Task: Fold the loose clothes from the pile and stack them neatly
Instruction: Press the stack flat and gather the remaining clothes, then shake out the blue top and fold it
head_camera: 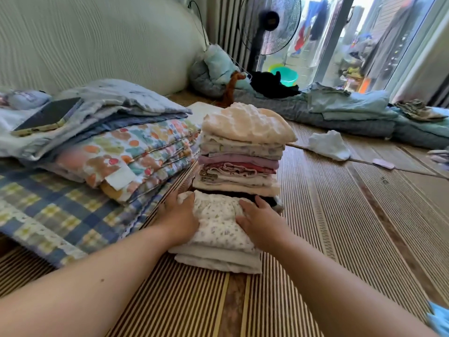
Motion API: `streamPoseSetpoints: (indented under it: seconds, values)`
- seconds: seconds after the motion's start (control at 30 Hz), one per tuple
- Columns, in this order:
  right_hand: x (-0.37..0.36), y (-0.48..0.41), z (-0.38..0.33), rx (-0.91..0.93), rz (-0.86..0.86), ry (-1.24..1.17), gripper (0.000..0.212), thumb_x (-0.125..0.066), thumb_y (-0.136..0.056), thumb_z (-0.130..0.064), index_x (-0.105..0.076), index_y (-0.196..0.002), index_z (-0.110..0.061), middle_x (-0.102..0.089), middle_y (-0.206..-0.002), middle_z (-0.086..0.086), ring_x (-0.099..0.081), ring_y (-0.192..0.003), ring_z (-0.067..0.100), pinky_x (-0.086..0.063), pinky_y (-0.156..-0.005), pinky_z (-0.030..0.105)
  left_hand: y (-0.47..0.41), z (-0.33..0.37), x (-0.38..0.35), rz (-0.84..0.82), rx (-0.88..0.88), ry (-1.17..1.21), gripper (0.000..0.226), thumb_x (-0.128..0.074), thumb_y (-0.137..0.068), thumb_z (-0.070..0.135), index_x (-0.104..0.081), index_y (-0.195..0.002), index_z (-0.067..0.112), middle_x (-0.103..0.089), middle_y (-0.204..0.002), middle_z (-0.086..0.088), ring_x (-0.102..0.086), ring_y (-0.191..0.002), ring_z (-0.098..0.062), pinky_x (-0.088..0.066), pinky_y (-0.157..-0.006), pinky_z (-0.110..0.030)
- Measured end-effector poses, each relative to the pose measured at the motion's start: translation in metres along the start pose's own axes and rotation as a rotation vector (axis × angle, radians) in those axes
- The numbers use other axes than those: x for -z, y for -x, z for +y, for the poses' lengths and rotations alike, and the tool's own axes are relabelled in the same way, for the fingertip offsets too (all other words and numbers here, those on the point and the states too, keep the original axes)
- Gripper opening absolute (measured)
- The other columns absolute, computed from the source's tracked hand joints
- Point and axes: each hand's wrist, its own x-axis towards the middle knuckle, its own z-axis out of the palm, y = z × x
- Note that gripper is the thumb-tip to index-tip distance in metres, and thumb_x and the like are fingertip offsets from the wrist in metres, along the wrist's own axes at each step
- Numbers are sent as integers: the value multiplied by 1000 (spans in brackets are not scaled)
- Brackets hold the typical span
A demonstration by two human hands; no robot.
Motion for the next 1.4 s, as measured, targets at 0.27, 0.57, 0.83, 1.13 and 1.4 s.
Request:
streamPoseSetpoints:
  seconds: [0.27, 0.57, 0.83, 1.13, 1.4]
  values:
    - [40, 72, 31, -52, 273, 12, 64, -41, -89, -65, -24, -147, -42, -19, -160, -2, -27, -143, 23, -22, -113, 58, 61, 46, -9, 195, -362, -46, 78, -44, -87, 32, 6, -147, 42, 19, -155, 10, 15, -143, -28, 2, -115, -52]
    - [74, 249, 193, -554, 253, -173, 65, -69, -81, -44, -49, -138, -20, -54, -136, 7, -51, -123, 22, -42, -101, 37, 181, 186, -121, -170, -805, -129, 71, -56, -85, 31, -19, -144, 48, -3, -159, 9, 8, -147, -21, 13, -107, -47]
    - [49, 323, 261, -712, -18, -303, 28, -72, -72, -54, -61, -74, -27, -63, -70, -14, -56, -60, -5, -34, -45, 15, 238, 259, -201, -344, -846, -287, 52, -60, -84, 47, -43, -132, 36, -50, -125, 4, -46, -115, -20, -40, -100, -43]
    - [85, 328, 280, -630, 532, -1193, 10, -61, -87, -13, -63, -77, -10, -65, -59, 4, -61, -49, 13, -39, -42, 22, 215, 263, -171, -240, -735, -20, 23, -52, -96, 34, -64, -77, 30, -63, -74, 10, -56, -66, -6, -48, -63, -29]
    - [133, 332, 239, -411, 791, -1413, 7, -70, -85, -14, -68, -92, -14, -70, -74, 6, -66, -55, 12, -51, -47, 20, 230, 280, -54, -421, -614, 709, 20, -46, -98, 14, -63, -89, 12, -66, -80, -3, -61, -76, -16, -47, -71, -30]
